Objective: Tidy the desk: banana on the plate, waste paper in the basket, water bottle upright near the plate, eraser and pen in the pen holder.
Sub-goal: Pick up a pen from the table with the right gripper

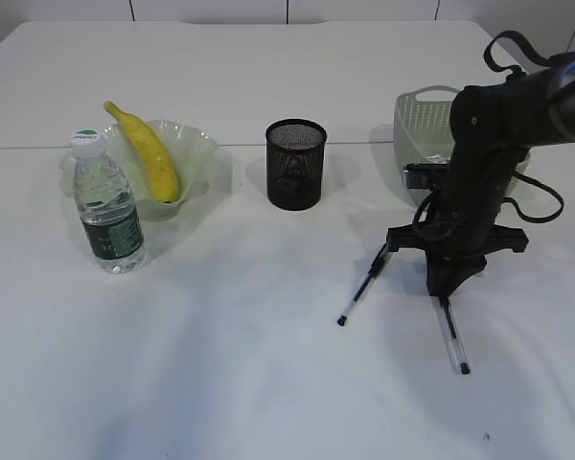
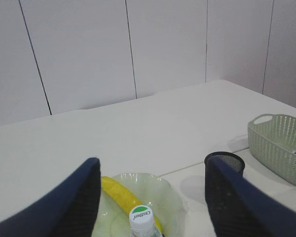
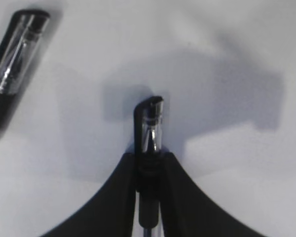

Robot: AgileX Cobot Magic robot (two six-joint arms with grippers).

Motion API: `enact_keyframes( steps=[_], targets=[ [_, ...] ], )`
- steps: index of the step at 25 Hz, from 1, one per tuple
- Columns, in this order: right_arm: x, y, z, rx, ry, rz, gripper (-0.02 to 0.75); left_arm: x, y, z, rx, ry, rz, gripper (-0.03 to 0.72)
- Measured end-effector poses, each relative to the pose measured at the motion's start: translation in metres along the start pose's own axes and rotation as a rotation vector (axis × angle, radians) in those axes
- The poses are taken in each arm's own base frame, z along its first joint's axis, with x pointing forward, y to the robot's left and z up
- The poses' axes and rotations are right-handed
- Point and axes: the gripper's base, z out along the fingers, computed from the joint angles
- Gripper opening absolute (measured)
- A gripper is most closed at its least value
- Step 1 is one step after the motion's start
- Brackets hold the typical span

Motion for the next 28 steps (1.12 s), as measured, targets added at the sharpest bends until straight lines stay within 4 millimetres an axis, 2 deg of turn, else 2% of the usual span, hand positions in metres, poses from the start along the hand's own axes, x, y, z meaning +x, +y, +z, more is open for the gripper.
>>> enact_keyframes(
  steps=[8, 19, 28],
  targets=[
    [-0.003, 0.001, -0.007, -0.003, -0.002, 0.001, 0.105, 0.0, 0.0, 0.0, 0.0, 0.0, 0.0, 0.475],
    [-0.035, 0.01, -0.059, -0.04, -0.15, -0.002, 0.105, 0.0, 0.0, 0.0, 0.0, 0.0, -0.002, 0.475],
    [-0.046, 0.011, -0.095, -0.048, -0.262, -0.022, 0.105, 0.001, -0.001, 0.0, 0.012, 0.007, -0.002, 0.475]
  ],
)
